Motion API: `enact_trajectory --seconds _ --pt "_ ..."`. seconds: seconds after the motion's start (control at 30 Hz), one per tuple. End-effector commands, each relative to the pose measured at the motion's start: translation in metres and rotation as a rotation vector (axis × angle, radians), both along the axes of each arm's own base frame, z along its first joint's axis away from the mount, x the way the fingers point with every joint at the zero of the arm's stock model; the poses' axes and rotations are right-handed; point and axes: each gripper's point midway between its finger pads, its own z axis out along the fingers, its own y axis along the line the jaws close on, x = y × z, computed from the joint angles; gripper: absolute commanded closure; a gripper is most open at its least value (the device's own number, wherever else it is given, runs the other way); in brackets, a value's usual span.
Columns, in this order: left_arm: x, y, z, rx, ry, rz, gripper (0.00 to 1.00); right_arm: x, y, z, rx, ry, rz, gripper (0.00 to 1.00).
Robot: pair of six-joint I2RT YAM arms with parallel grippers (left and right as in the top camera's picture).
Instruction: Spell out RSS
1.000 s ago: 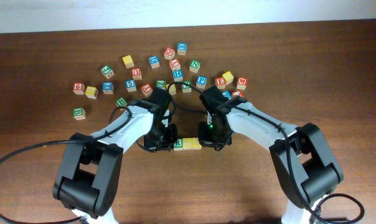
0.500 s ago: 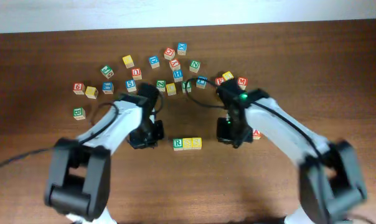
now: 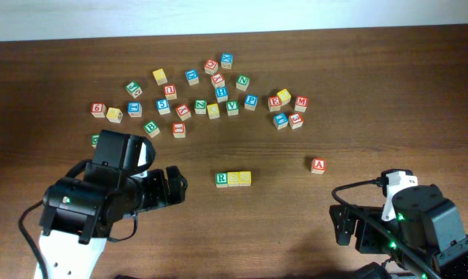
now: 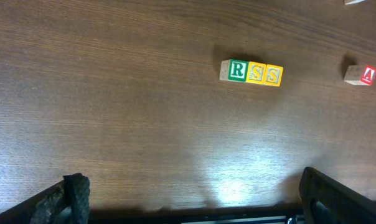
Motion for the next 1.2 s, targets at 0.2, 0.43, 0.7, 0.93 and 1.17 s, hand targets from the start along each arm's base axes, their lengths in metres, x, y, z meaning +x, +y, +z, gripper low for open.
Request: enact_trajectory --seconds 0.2,0.43,0.7,0.93,1.17 --pt "0.0 0.002 0.001 0.009 -0.007 0.003 0.01 0.003 -0.022 0.003 -0.037 -0.026 -0.118 0.02" --pt "0.0 0.002 0.0 0.009 -0.007 0.003 0.01 0.06 -0.048 -0.023 -0.177 -0.545 -0.066 0.02" --pt "0.0 0.002 0.0 0.009 -0.007 0.003 0.01 0.098 -0.046 -0.071 -0.16 -0.926 -0.074 0.02" --pt "0.0 0.002 0.0 0.009 -0.007 0.003 0.0 0.108 -0.05 -0.097 -0.257 -0.96 -0.04 0.02" --pt "0.0 0.002 0.0 0.009 -0.007 0.003 0.01 0.108 -0.061 -0.105 -0.293 -0.919 -0.091 0.02"
